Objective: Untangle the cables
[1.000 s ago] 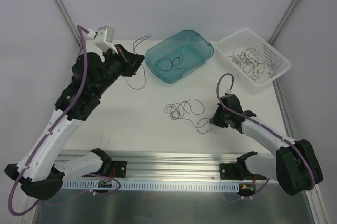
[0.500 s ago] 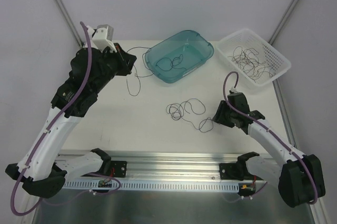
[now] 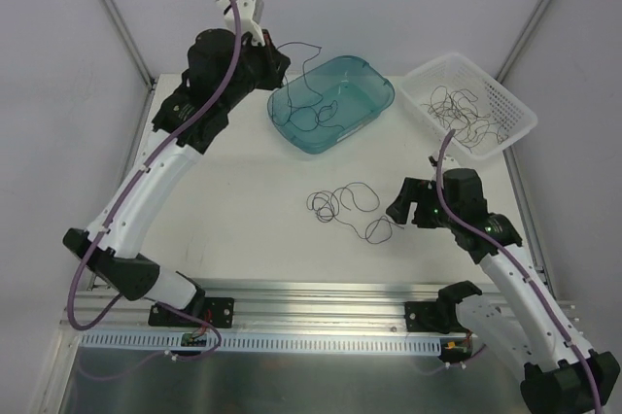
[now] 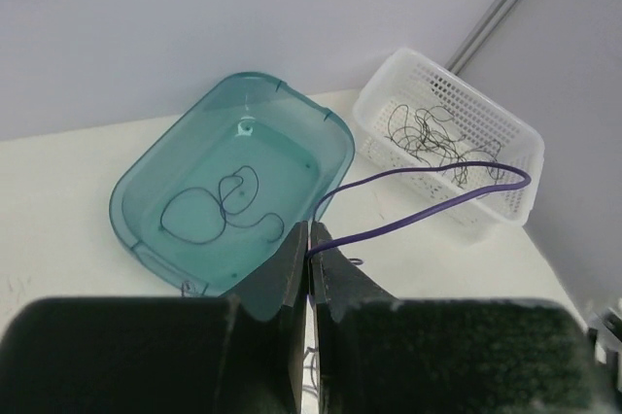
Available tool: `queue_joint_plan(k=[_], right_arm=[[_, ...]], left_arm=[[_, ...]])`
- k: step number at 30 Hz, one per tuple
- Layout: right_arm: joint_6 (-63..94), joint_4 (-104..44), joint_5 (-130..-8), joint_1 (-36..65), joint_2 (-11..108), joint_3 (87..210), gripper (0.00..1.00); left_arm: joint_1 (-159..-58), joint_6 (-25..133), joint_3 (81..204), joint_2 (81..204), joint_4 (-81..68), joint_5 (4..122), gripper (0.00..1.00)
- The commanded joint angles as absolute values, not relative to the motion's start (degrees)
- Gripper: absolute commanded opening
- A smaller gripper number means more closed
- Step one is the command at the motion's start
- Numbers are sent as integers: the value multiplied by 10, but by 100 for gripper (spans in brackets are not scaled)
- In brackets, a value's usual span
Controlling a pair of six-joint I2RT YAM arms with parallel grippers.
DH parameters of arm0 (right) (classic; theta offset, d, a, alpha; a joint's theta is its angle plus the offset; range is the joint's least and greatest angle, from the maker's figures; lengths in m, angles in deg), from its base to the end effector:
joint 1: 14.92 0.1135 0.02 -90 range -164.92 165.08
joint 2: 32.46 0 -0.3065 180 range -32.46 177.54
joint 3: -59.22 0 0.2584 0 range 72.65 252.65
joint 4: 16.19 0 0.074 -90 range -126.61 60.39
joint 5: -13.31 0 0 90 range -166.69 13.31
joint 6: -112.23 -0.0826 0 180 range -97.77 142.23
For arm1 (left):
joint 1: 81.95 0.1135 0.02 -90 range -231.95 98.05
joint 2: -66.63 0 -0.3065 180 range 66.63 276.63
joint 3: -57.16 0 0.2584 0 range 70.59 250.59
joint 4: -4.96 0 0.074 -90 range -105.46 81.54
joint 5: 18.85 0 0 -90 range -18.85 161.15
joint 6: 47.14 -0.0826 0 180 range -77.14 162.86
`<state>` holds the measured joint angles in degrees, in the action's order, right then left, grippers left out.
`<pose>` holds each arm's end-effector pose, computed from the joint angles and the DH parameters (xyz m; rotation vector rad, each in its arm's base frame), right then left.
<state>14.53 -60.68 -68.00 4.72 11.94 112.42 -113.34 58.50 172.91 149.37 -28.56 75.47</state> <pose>0.1680 0.0732 0.2767 -0.3166 2.1964 0.4325 0.3057 -0.1792 0.5569 0.1608 1.6018 -0.5805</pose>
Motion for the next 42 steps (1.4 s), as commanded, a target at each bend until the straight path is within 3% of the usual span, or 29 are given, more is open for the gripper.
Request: queue_joint_plan(k=[1,13,16,17,21,24,33,42], right_arm=[[184,-654,-661,48,85,1157,85],[193,-688,-657,48,10,1157,86],[197,-693,-656,48,13,1155,86],[197,-694,-656,48,15,1154,86],[198,-690,-656,48,16,1151,86],[202,-685,-659,48,22,1150,87],[209,-659,-647,48,55,1155,87],[237,-604,-546,56,108,1144,84]], left_arm=[[-1124,547,1771,1546,-207,735,1],[-1085,546,1877,1820,-69,652,4],[-1080,554,1920,1889,-63,637,25],[-1080,555,1929,1899,-63,630,50],[-1079,551,1891,1878,-64,632,86],[-1080,545,1817,1808,-64,629,97],[-1109,574,1491,1527,-82,585,99],[-1249,659,1225,1346,-146,666,96]])
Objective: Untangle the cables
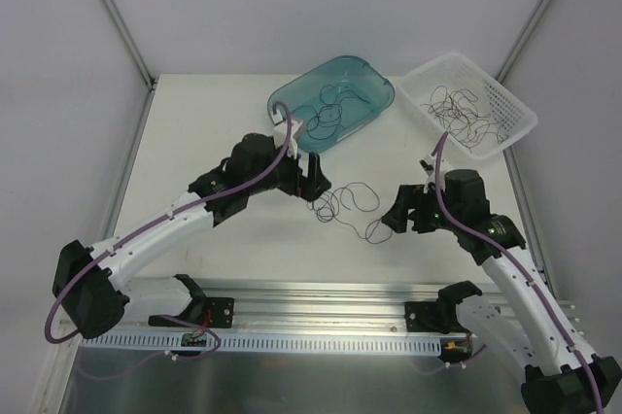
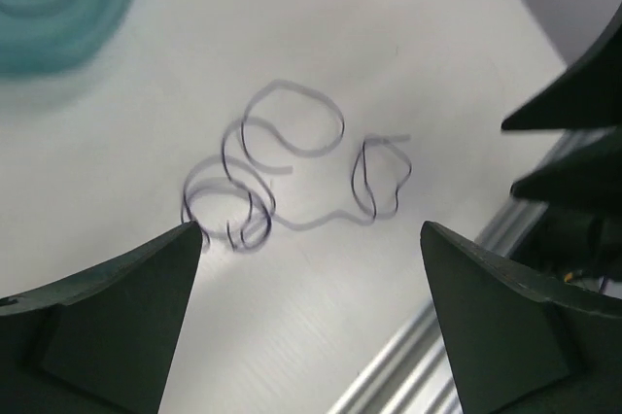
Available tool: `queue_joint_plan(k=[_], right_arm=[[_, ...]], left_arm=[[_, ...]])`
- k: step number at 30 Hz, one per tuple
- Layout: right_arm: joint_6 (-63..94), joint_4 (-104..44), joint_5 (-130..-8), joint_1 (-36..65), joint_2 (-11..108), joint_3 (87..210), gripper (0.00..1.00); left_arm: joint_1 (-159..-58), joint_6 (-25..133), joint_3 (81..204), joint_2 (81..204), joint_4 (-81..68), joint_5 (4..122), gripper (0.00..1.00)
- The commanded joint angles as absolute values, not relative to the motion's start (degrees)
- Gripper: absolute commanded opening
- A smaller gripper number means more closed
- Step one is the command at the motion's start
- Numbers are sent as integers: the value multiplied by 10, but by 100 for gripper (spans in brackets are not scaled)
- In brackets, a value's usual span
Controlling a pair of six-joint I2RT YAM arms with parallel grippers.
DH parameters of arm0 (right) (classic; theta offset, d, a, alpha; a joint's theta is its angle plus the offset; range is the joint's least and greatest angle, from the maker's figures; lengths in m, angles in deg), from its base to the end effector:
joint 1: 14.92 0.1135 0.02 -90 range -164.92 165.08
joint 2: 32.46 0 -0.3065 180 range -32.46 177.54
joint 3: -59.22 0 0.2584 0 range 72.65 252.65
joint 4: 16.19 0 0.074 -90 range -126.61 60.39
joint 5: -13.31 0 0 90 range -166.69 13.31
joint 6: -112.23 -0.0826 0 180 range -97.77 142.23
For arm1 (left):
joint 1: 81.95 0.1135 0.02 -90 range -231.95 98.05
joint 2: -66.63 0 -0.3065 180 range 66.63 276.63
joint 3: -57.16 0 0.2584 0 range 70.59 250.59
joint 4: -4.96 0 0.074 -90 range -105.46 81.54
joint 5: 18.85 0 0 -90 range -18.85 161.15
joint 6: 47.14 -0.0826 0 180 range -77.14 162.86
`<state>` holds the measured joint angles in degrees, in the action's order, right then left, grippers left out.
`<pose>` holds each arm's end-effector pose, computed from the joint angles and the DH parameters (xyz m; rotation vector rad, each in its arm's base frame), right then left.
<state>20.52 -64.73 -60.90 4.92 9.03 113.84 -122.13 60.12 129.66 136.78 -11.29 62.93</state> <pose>0.1496 0.0779 0.2863 -0.5027 2.1505 0.5126 0.2409 -0.2189 0.3750 0.4796 1.8309 -0.8298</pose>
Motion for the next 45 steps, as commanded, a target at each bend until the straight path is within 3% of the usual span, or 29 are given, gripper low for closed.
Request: queue_joint_plan(k=[1,7,11,15,26,29,32,36,39,45], right_arm=[[246,-602,-538,59,132,1146,84],[289,-585,-554,137,245,1172,81],[288,-519,-593,193,327,1176,79],[297,-468,-603,217,431,1192,68],[327,-435,-646,244,577,1253,52],[329,-432,-653,251,589,1248,47],[329,-440,-644,256,589,1243,24],[333,-470,-632,280,544,1253,8],[339,-498,-607,299,506,1264,1],[351,-607,-617,329,396,1330,1]], left_arm=[[-1257,676,1208,1336,-147,668,96],[-1265,818,1094,1277,-186,747,93],[-1253,845,1087,1267,-223,757,94],[-1227,856,1084,1270,-227,727,94],[-1219,868,1050,1256,-229,712,93],[-1218,871,1043,1251,-228,712,92],[-1218,871,1042,1253,-229,712,93],[-1218,869,1051,1259,-228,712,92],[-1218,869,1064,1267,-228,712,92],[-1217,861,1097,1293,-228,689,92]])
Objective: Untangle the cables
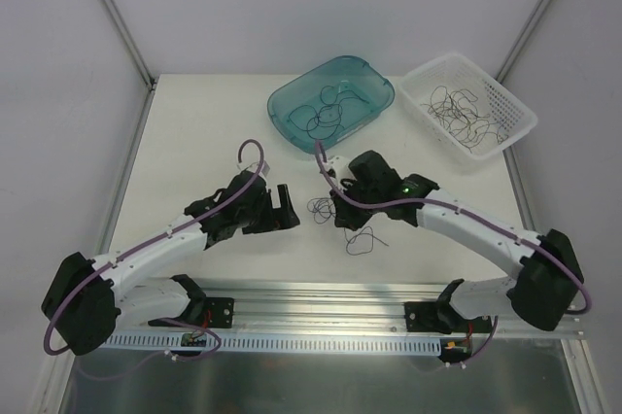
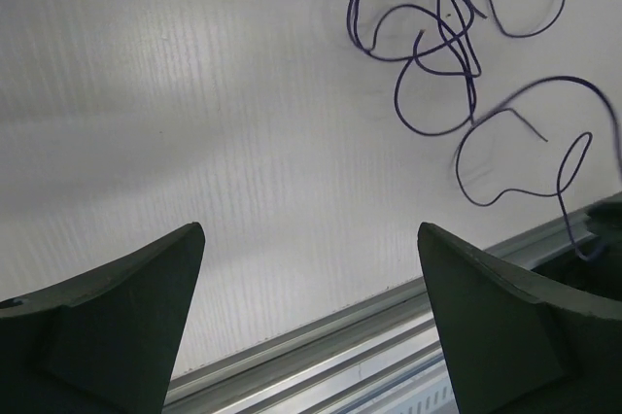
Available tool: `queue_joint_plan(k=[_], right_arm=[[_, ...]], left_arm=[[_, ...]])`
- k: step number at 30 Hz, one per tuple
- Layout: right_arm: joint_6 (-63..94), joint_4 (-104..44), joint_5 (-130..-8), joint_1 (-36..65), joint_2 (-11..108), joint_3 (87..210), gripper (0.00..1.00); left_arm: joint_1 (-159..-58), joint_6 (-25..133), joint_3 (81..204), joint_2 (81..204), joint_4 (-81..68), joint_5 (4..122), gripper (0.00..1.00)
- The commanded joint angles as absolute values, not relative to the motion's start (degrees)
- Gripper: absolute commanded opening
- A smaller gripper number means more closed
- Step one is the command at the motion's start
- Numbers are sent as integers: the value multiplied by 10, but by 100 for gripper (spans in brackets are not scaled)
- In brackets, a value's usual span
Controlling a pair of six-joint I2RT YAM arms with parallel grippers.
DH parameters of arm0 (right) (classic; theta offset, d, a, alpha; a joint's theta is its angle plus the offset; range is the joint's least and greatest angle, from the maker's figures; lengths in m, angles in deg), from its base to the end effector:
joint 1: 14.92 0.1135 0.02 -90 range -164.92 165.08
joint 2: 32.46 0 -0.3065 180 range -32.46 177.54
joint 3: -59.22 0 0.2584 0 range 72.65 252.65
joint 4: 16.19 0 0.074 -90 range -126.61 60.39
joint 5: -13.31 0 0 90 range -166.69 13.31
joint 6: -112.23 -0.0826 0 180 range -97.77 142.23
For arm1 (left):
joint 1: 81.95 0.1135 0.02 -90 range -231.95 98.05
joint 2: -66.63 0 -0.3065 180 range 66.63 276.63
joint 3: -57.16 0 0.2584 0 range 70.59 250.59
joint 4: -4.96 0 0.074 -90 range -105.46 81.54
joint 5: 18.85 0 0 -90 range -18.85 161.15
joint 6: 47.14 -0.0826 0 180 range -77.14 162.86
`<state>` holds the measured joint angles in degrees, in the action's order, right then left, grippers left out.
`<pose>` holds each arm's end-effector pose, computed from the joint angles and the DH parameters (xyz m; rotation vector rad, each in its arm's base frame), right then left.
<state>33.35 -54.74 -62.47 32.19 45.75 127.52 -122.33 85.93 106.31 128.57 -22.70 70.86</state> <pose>0.1989 0.2439 0.2537 -1.3008 2.0961 0.5811 0.1879 -0.1603 0.2252 -0.0535 2.3962 -0.7408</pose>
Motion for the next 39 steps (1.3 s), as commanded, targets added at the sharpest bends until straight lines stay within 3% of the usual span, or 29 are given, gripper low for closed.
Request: queue_joint_plan(k=[1,9,15,25,39], right_arm=[[352,-629,-617,330,382,1339,1],[359,-684,-638,330,297,1448,1],[332,-642,-603,330,280,1452,1],[289,-609,-575,330,273,1488,1],[204,-541,-545,331,263,1469,1]], left_arm=[[-1217,856,1100,1296,-229,690,93],[-1218,819,1121,1287,-217,668,92],[-1220,776,1106,1250,-175,635,91],[-1252,721,1036,1211,3,581,87],[-1362,720,1018,1357,252,809,72]])
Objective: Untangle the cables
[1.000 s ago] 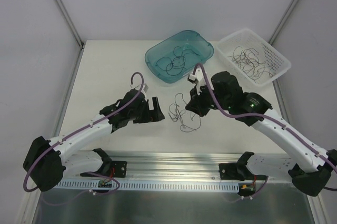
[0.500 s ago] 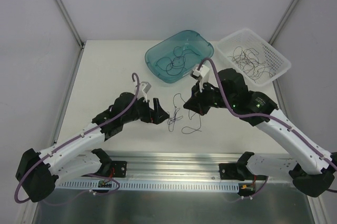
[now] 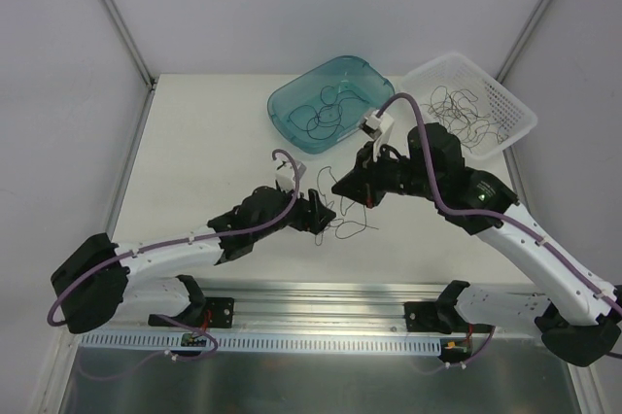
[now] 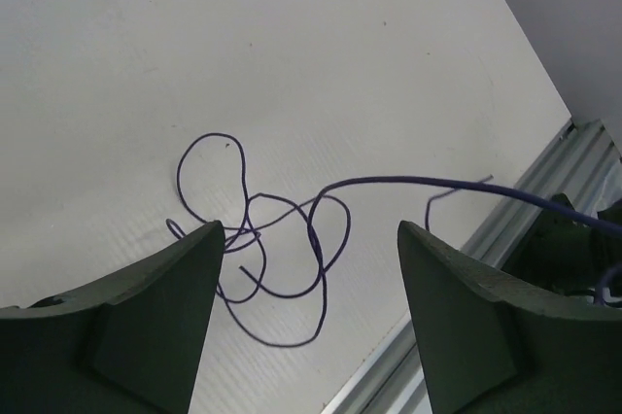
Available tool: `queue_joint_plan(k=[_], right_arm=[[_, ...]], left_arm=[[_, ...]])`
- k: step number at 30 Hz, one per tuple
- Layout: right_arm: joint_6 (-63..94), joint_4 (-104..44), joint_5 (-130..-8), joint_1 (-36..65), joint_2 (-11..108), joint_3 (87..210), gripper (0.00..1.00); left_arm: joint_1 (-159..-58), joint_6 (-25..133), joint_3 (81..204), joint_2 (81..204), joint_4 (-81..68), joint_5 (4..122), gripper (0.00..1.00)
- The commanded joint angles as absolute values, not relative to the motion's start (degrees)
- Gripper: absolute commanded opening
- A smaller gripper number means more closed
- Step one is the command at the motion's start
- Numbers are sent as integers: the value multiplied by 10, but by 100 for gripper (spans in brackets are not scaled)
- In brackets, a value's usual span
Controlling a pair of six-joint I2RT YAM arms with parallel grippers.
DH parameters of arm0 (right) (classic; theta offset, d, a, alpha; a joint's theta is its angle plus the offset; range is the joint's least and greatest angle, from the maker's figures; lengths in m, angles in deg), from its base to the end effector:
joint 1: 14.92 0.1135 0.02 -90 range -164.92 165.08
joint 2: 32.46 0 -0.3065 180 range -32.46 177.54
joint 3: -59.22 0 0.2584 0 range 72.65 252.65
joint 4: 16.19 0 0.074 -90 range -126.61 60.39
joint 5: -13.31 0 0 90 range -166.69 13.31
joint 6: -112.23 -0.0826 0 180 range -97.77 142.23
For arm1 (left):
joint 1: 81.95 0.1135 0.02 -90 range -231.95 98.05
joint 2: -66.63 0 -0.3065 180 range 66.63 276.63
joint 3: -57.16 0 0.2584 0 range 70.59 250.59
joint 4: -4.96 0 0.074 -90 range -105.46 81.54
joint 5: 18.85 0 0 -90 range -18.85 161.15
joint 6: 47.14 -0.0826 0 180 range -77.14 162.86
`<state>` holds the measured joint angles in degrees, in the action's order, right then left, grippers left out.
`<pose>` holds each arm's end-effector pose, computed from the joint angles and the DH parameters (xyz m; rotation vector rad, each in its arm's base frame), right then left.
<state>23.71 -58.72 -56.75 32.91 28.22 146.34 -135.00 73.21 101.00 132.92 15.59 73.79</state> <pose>0.1449 0.2020 0.4538 -1.0273 1.6321 0.8750 0.1766 -0.2285 0.2634 0.3374 1.8609 -0.9894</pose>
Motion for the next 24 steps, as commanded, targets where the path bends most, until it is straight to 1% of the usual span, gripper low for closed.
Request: queue_joint_plan(k=[1,4,7,8,12,15,19,24], right_arm=[[200,-539,-543,330,262,1467,1],[194,-537,-541,332,258,1467,1],[198,-538,-547,331,252,1475,1],[203,-543,-552,331,252,1487,1],[234,-596,-600,331,251,1531,1],[257,-632,-658,327,252,1568,1],[275,-657,-727,308,252,1614,1],[285,-656,-745,287,241,1649,1]], left_arm=[[-1367,725,1021,1383,264,812,70],[-1384,736,1035,1427,278,816,65],[-1391,765,1039,1462,278,827,48],[-1392,777,1031,1467,278,829,39],[-1392,808,1000,1460,275,842,23],[-1392,814,987,1443,236,855,15],[-1390,823,983,1428,176,882,14],[-1384,847,974,1430,142,897,14]])
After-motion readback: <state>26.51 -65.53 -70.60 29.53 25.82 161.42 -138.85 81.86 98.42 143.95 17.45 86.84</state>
